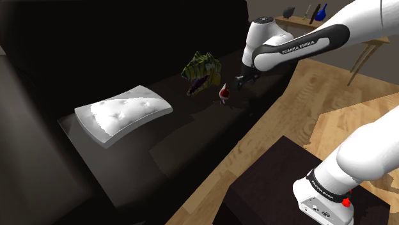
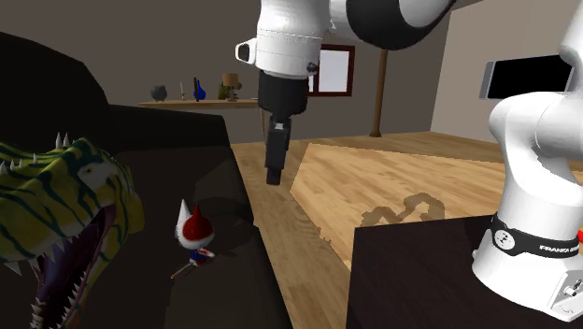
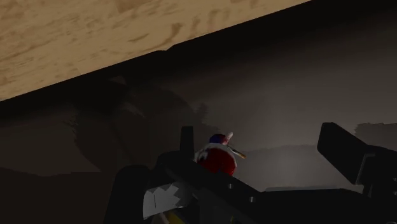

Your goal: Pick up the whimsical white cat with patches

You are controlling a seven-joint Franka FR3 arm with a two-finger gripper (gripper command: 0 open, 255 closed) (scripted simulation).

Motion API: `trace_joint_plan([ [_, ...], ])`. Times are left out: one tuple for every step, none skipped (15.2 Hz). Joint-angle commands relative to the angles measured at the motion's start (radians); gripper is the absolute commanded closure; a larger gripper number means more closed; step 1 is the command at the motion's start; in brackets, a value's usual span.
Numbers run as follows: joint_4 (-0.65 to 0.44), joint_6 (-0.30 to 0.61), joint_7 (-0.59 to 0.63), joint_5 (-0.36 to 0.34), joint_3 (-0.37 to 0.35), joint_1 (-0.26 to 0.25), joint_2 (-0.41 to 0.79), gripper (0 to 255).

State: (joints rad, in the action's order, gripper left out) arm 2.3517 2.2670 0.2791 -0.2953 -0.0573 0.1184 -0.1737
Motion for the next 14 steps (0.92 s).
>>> trace_joint_plan([
  [-0.037,0.052,0.031,-0.031,0.001,0.011,0.074,0],
  [-0.059,0.074,0.047,-0.047,0.002,0.016,0.110,0],
  [-0.082,0.094,0.062,-0.062,0.004,0.020,0.147,0],
  [-0.106,0.114,0.078,-0.078,0.006,0.024,0.184,0],
  [-0.132,0.131,0.093,-0.094,0.009,0.026,0.221,0],
  [-0.159,0.147,0.108,-0.109,0.013,0.028,0.257,0],
  [-0.188,0.162,0.123,-0.124,0.017,0.029,0.294,0],
  [-0.217,0.176,0.137,-0.138,0.022,0.030,0.330,0],
  [-0.248,0.188,0.150,-0.151,0.027,0.031,0.366,0],
  [-0.281,0.199,0.162,-0.163,0.033,0.031,0.402,0],
  [-0.314,0.210,0.173,-0.174,0.039,0.030,0.439,0],
  [-0.349,0.218,0.184,-0.184,0.045,0.029,0.475,0],
  [-0.385,0.226,0.193,-0.192,0.051,0.028,0.511,0],
  [-0.423,0.233,0.202,-0.199,0.057,0.027,0.547,0],
])
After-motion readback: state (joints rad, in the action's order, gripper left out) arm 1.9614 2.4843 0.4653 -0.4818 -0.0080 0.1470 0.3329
